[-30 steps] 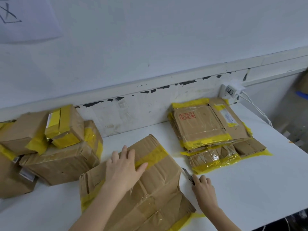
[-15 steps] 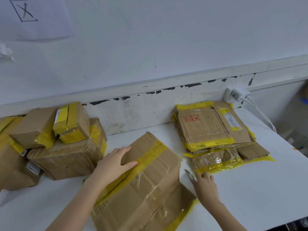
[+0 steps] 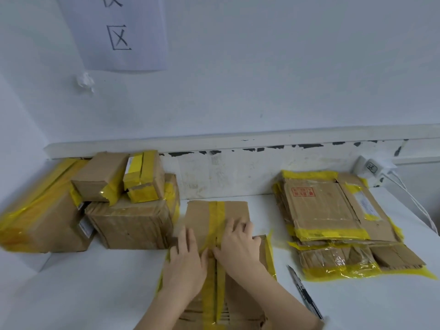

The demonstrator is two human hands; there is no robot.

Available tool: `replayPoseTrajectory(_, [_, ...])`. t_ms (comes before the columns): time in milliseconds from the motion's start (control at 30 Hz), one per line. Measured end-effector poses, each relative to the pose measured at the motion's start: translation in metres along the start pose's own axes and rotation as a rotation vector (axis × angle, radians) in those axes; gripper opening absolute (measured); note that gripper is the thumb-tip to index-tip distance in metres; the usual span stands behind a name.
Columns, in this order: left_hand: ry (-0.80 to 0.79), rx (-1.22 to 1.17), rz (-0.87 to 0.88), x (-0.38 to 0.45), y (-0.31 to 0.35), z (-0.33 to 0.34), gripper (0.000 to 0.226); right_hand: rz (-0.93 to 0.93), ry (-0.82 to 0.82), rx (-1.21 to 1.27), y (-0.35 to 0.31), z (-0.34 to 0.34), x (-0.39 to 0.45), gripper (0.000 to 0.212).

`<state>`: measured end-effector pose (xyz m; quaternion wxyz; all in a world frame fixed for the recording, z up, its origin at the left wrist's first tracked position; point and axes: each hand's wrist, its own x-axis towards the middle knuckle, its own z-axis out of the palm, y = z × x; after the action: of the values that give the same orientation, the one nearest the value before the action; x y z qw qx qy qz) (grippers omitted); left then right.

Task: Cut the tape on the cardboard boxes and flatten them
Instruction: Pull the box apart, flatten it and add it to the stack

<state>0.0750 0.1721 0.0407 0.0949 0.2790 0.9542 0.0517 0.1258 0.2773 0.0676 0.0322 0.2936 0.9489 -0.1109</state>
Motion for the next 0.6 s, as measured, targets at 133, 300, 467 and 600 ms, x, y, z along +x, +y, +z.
replayPoseTrajectory(133, [0.065,0.061,0.06,-0.003,-0.004,0.012,0.063,0.024,-0.111,-0.119,-0.001,0.005,0.004,0.09])
replayPoseTrajectory(300, [0.109,0.063,0.075,-0.001,-0.008,0.018,0.063,0.083,-0.148,-0.3,-0.016,0.014,0.004,0.072])
replayPoseTrajectory(467, [0.11,0.021,0.095,-0.003,-0.011,0.018,0.063,0.062,-0.125,-0.152,-0.006,0.005,-0.001,0.075])
replayPoseTrajectory(600, [0.128,0.02,0.091,-0.004,-0.01,0.02,0.066,0.031,-0.184,0.1,0.0,-0.015,-0.003,0.071])
